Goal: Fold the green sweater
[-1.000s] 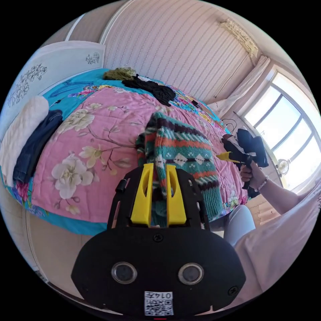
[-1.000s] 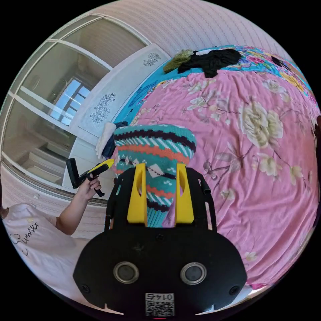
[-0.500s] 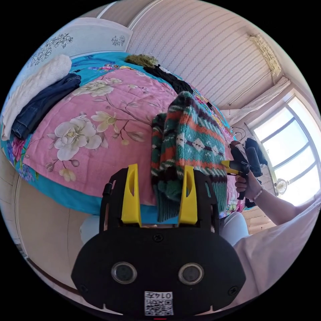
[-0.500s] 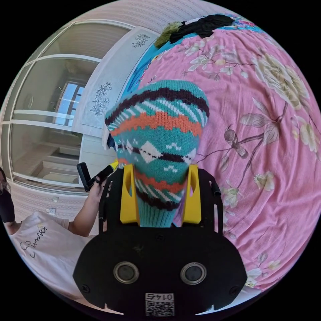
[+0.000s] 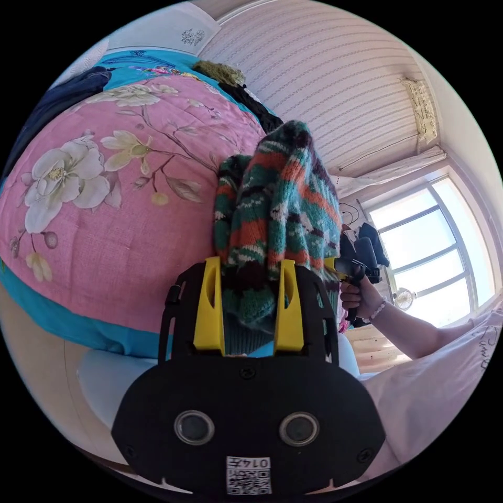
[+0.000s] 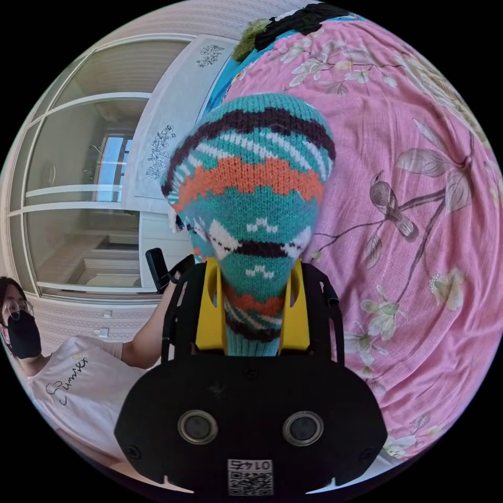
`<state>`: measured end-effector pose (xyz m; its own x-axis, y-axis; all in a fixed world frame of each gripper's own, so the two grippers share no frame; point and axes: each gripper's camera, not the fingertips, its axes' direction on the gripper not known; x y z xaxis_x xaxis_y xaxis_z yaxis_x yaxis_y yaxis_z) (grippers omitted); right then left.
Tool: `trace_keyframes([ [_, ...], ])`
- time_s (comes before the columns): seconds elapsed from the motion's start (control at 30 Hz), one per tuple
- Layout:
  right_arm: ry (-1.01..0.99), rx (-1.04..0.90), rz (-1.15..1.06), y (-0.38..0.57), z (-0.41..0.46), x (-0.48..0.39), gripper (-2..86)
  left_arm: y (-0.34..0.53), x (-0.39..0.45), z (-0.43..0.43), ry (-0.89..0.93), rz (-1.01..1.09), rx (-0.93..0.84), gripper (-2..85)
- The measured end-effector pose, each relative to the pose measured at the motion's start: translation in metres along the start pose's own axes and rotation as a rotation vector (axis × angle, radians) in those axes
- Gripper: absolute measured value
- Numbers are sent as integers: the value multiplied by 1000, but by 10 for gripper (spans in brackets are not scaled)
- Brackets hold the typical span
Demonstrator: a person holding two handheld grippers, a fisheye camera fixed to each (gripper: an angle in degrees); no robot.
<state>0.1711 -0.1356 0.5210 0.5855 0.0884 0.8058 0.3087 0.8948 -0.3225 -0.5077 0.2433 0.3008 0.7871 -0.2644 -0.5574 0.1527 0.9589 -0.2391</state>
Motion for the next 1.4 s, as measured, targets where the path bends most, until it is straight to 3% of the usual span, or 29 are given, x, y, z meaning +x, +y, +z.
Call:
trace_keyframes([
  [0.2,102,-35,-224,-6,0,-55,106,10,-2,-24,-13,37,32,96],
  [0.43,159,-136,-573,-30,19,-167,96,45,-20,-96,94,3,294,66],
  [0.63,244,-243,-754,-51,62,-229,101,61,-49,-97,105,-94,303,68],
  [0.77,261,-195,-622,-57,60,-199,102,58,-50,-81,75,-112,221,81],
  [0.9,269,-122,-323,-61,42,-121,100,48,-30,-62,-70,-15,129,116],
  [1.03,176,-51,-23,-57,41,-46,100,40,-30,-51,-89,-8,104,165],
  [1.4,-35,-9,78,-68,67,-24,121,31,-42,-57,-4,-1,54,149],
])
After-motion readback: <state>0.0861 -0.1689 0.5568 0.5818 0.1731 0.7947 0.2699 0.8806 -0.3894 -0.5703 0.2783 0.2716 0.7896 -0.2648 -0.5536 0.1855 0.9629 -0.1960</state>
